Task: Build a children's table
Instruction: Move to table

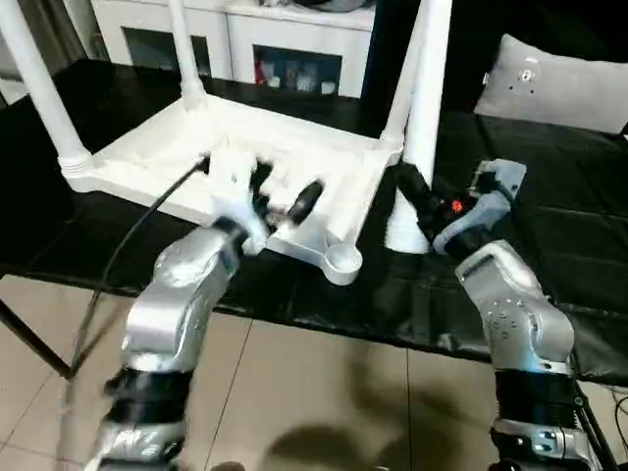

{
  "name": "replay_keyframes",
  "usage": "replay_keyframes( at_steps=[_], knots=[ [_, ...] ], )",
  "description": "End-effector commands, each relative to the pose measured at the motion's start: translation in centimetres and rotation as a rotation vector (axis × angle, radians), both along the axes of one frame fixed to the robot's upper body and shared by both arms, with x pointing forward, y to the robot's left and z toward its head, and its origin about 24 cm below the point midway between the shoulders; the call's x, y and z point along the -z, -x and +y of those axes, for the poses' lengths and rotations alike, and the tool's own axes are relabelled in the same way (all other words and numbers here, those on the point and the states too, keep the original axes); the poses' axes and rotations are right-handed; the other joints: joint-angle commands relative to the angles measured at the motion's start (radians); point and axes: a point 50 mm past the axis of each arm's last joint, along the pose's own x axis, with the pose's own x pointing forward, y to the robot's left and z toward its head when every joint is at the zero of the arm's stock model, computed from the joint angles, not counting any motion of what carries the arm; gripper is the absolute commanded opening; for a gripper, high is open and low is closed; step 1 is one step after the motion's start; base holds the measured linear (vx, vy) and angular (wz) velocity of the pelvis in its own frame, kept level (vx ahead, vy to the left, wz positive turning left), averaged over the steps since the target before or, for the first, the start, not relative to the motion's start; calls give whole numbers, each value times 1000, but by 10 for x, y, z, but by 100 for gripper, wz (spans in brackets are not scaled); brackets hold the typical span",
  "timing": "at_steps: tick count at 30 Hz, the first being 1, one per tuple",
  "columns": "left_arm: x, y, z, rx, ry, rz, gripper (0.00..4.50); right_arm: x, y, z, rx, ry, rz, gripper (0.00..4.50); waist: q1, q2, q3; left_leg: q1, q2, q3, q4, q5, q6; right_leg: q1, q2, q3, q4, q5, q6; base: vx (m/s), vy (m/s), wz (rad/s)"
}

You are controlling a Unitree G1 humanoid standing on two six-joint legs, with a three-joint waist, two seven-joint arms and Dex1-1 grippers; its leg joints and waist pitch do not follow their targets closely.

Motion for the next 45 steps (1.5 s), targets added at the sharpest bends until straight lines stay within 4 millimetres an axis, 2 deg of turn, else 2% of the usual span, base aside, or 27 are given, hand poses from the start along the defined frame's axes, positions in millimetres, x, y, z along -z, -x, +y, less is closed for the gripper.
replay_keyframes(
  at_steps=[1, 2, 3, 5, 6, 8, 9, 14, 19, 20, 24, 25, 28, 29, 31, 35, 36, 37, 40, 43, 44, 45],
  knots=[
    [-9, 0, -7, 69, 86, 17, 450, -11, 1, 7, -113, -96, -19, 185, 7, 0, -70, -1, 17, 20, -67, -47, 55, 71, -34, 25, -46, -7, -240, 0, 0, 0],
    [-11, -1, -9, 87, 103, 23, 450, -12, 3, 10, -165, -125, -24, 185, 3, -26, -68, -3, 17, 24, -68, -56, 64, 73, -33, 25, -51, -27, -236, 0, 0, 0],
    [-16, -4, -14, 126, 165, 51, 450, -14, 7, 16, -258, -146, -49, 185, 11, -8, -64, 0, 21, 23, -72, -102, 59, 69, -39, 25, -59, -139, -218, 0, 0, 0],
    [-20, -6, -16, 150, 215, 69, 450, -13, 9, 18, -293, -141, -57, 185, 15, -8, -66, 0, 23, 23, -71, -92, 49, 69, -38, 25, -58, -144, -213, 0, 0, 0],
    [-25, -8, -18, 175, 274, 89, 450, -12, 10, 19, -321, -140, -60, 185, 15, -20, -64, -1, 24, 23, -72, -84, 43, 69, -37, 24, -56, -146, -206, 0, 0, 0],
    [-28, -10, -20, 193, 312, 101, 450, -12, 10, 20, -339, -143, -62, 185, 20, -20, -64, 0, 24, 25, -71, -70, 36, 67, -38, 25, -58, -141, -208, 0, 0, 0],
    [-30, -10, -21, 209, 336, 106, 450, -12, 11, 21, -349, -146, -62, 185, 22, -24, -65, 0, 24, 24, -71, -60, 36, 68, -38, 24, -57, -131, -206, 0, 0, 0],
    [-33, -12, -27, 276, 339, 125, 450, -13, 15, 25, -417, -133, -74, 185, 26, -24, -66, 2, 23, 24, -70, -34, 43, 70, -36, 24, -55, -96, -201, 0, 0, 0],
    [-30, -17, -31, 259, 320, 135, 450, -11, 19, 28, -456, -110, -79, 185, 32, -27, -66, 2, 24, 24, -70, -32, 40, 71, -39, 25, -56, -103, -195, 0, 0, 0],
    [-31, -17, -31, 260, 331, 128, 422, -10, 19, 28, -460, -104, -78, 185, 36, -27, -66, 3, 25, 25, -70, -30, 40, 71, -39, 25, -56, -100, -196, 0, 0, 0],
    [-35, -17, -30, 242, 386, 78, 396, -5, 20, 30, -459, -69, -64, 185, 38, -28, -64, 0, 26, 23, -72, -39, 33, 73, -40, 25, -57, -107, -196, 0, 0, 0],
    [-36, -18, -30, 240, 388, 76, 396, -4, 20, 31, -459, -68, -64, 185, 39, -31, -64, -1, 25, 23, -72, -43, 31, 73, -41, 25, -58, -120, -192, 0, 0, 0],
    [-36, -18, -27, 232, 401, 64, 371, -1, 21, 33, -466, -49, -53, 185, 39, -29, -63, 0, 27, 23, -73, -60, 24, 71, -42, 25, -61, -152, -181, 0, 0, 0],
    [-35, -18, -27, 234, 402, 63, 366, 0, 21, 34, -467, -41, -49, 185, 38, -32, -63, 0, 27, 23, -74, -61, 22, 70, -41, 25, -61, -156, -176, 0, 0, 0],
    [-36, -17, -27, 242, 402, 58, 331, 1, 21, 35, -468, -31, -44, 185, 39, -32, -63, 1, 27, 23, -73, -56, 21, 69, -41, 25, -60, -147, -175, 0, 0, 0],
    [-37, -14, -30, 281, 415, 48, 319, 4, 19, 36, -465, -2, -31, 185, 39, -31, -64, 0, 25, 24, -72, -42, 21, 70, -41, 25, -57, -126, -181, 0, 0, 0],
    [-36, -13, -31, 293, 418, 50, 291, 5, 19, 36, -462, 6, -28, 185, 39, -31, -65, 0, 26, 23, -72, -39, 22, 71, -41, 25, -56, -120, -182, 0, 0, 0],
    [-36, -12, -32, 304, 421, 51, 291, 5, 19, 36, -460, 11, -25, 185, 39, -31, -65, 0, 26, 24, -71, -37, 23, 70, -40, 25, -56, -113, -184, 0, 0, 0],
    [-35, -7, -35, 349, 424, 52, 282, 7, 18, 36, -454, 34, -20, 185, 38, -24, -64, 1, 26, 23, -72, -48, 22, 70, -40, 25, -56, -111, -189, 0, 0, 0],
    [-34, -6, -35, 355, 420, 53, 242, 8, 18, 36, -454, 42, -19, 185, 37, -25, -64, 1, 26, 23, -73, -56, 20, 71, -39, 25, -57, -113, -189, 0, 0, 0],
    [-33, -6, -36, 353, 413, 53, 242, 8, 19, 36, -451, 49, -19, 185, 38, -21, -63, 1, 26, 22, -73, -66, 18, 71, -40, 25, -58, -124, -189, 0, 0, 0],
    [-32, -6, -36, 350, 404, 52, 242, 9, 19, 36, -449, 54, -17, 185, 37, -23, -63, 2, 27, 22, -74, -71, 16, 71, -40, 25, -59, -128, -186, 0, 0, 0]
  ],
)
